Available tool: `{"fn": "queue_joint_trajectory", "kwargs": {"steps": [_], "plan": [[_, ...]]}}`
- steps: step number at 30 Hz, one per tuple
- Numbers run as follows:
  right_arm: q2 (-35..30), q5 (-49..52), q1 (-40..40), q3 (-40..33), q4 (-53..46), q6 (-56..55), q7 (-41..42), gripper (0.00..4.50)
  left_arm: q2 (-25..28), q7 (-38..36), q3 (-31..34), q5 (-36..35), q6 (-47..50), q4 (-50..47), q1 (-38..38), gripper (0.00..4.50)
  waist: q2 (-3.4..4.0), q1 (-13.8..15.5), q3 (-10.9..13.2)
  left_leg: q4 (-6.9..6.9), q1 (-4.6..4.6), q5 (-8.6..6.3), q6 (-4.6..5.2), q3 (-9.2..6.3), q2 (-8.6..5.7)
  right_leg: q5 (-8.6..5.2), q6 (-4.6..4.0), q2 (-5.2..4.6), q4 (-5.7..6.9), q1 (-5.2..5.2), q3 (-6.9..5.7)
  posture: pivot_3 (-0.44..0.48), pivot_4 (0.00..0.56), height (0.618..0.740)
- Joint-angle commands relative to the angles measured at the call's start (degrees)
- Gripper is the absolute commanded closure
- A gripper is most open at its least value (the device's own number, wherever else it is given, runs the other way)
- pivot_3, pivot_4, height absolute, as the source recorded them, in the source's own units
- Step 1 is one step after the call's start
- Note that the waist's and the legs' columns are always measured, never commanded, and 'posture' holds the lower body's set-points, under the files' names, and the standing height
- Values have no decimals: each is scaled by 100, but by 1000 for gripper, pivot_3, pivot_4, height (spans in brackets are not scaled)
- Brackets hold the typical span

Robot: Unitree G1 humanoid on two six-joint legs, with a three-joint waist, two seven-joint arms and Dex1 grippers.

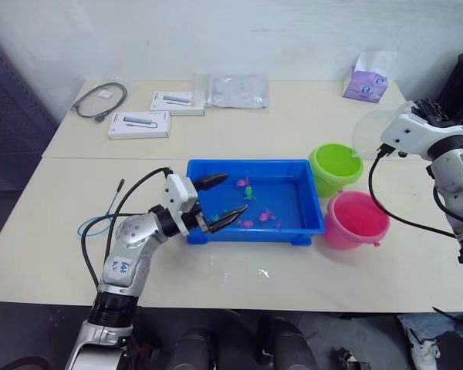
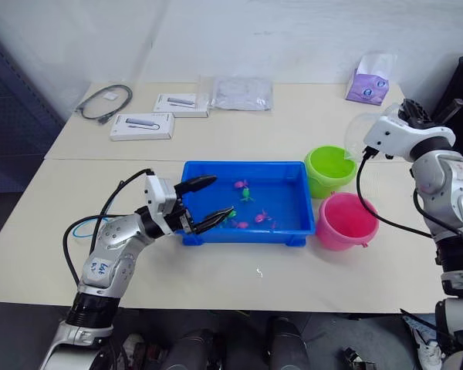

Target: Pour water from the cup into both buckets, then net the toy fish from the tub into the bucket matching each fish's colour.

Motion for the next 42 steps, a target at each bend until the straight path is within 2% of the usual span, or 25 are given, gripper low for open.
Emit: {"fn": "queue_joint_trajectory", "kwargs": {"steps": [1,12,34,42], "plan": [[-90,-161,-227,-30,55,-222,-322,4467,-27,32,-5,-8,-121,-171,-100,0,0,-1,0,0,0,0,0,0,0,0,0,0,-1,0,0,0,150,740],[-180,-506,-376,87,344,-693,-900,4467,-53,79,-7,34,-131,-169,-125,0,0,-5,0,0,0,1,-1,0,1,0,0,1,1,0,0,0,150,740],[-380,-666,-394,-35,-11,-909,-1137,4467,-68,48,-16,57,-156,-125,-182,0,0,-3,0,0,-1,1,-2,-1,2,0,1,0,0,0,0,0,150,740],[23,63,-10,-358,-123,-580,-884,4467,-75,47,-33,66,-156,-137,-150,0,-1,2,0,0,-2,1,-2,-1,3,1,1,1,0,0,0,0,150,740]]}}
